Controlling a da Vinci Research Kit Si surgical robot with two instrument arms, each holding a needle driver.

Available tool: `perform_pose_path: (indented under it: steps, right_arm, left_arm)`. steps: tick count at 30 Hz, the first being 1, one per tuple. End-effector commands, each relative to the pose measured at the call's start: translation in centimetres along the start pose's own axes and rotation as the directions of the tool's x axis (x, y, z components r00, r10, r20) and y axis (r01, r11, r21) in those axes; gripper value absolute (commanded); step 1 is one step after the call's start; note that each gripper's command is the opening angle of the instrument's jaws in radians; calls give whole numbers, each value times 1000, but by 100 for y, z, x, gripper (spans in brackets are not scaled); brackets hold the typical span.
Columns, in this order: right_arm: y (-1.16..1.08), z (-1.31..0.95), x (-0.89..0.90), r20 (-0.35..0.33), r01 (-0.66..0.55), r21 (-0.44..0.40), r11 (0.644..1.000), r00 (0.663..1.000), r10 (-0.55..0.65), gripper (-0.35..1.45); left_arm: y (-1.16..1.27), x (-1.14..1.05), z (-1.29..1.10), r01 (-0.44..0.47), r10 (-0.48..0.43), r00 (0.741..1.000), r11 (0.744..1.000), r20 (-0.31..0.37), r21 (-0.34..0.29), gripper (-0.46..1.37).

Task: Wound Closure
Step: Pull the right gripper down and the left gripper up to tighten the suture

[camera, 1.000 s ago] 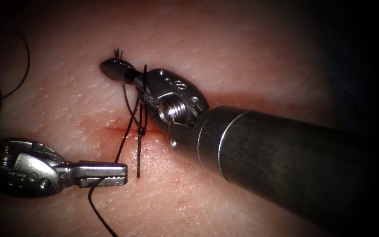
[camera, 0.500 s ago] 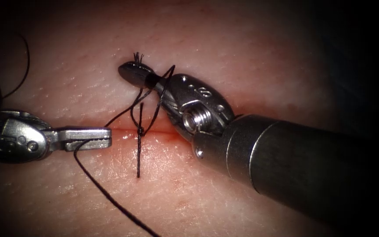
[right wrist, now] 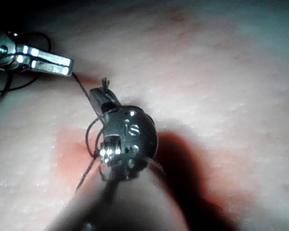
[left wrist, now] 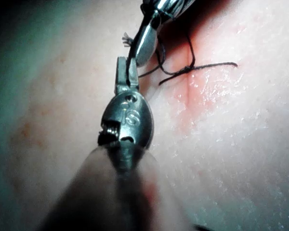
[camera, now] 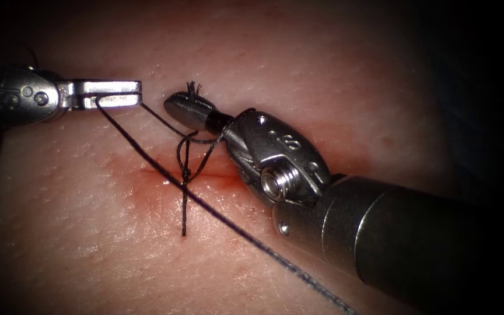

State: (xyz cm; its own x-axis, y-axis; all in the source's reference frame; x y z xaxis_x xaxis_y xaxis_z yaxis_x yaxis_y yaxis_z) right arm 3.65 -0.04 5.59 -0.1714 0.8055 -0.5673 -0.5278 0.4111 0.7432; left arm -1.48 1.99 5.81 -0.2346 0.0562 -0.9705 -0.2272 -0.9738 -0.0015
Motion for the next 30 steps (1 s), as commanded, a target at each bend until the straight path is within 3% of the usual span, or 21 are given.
perform_pose_path:
  steps: [1,7,17,30]
  right_arm:
    - [1,0,0,0,1,-2,1000,1000,-1,-35]
    - [-1,-5,-1,-3,2,-4,1000,1000,-2,-35]
    - [-24,-26,-13,-14,68,-12,998,998,-68,-35]
    - [-31,-44,-37,20,93,12,996,995,-93,-35]
  left_arm:
    - [1,-1,0,-1,1,1000,1000,1,-9,-35]
    - [3,-6,6,7,-7,1000,1000,2,-6,-35]
    - [-47,-34,31,44,-45,999,999,11,12,-35]
    - [-95,-53,57,55,-55,998,998,10,19,-35]
